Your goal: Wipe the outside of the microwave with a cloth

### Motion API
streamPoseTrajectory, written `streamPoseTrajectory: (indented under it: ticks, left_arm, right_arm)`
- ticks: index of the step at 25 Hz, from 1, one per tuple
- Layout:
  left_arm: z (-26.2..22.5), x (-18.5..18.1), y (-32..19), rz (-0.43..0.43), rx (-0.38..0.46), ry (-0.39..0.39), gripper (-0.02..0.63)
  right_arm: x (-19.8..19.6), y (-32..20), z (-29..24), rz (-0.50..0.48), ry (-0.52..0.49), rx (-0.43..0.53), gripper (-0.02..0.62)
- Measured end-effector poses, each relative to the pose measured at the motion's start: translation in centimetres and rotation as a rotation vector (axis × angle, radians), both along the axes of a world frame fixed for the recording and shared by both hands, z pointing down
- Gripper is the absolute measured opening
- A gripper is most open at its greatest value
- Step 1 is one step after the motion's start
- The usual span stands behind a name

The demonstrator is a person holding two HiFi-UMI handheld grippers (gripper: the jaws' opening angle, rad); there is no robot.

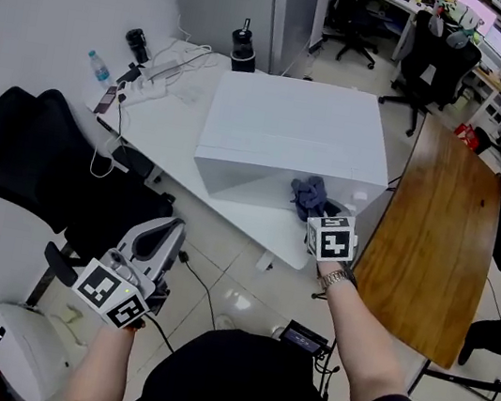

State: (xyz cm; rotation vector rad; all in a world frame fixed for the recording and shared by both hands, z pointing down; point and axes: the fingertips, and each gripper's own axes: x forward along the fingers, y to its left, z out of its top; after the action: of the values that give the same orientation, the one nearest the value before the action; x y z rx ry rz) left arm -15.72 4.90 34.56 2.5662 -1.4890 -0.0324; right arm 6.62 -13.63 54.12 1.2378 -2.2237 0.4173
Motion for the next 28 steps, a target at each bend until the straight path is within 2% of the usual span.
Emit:
streamPoseTrajectory:
  ticks: [11,28]
  left_arm:
    - [-0.7,7.2,-0.5,0.025,-0.001,-0.017,0.005]
    - [-0.8,14.0,0.7,0.031,0.006,-0.022,0.005]
  right_arm:
    - [7.9,-0.3,-0.3,0.045,-0.014,-0.006,0.081]
    - [15.0,0.4,-1.2,0.048,-0.013,0.015,0.081]
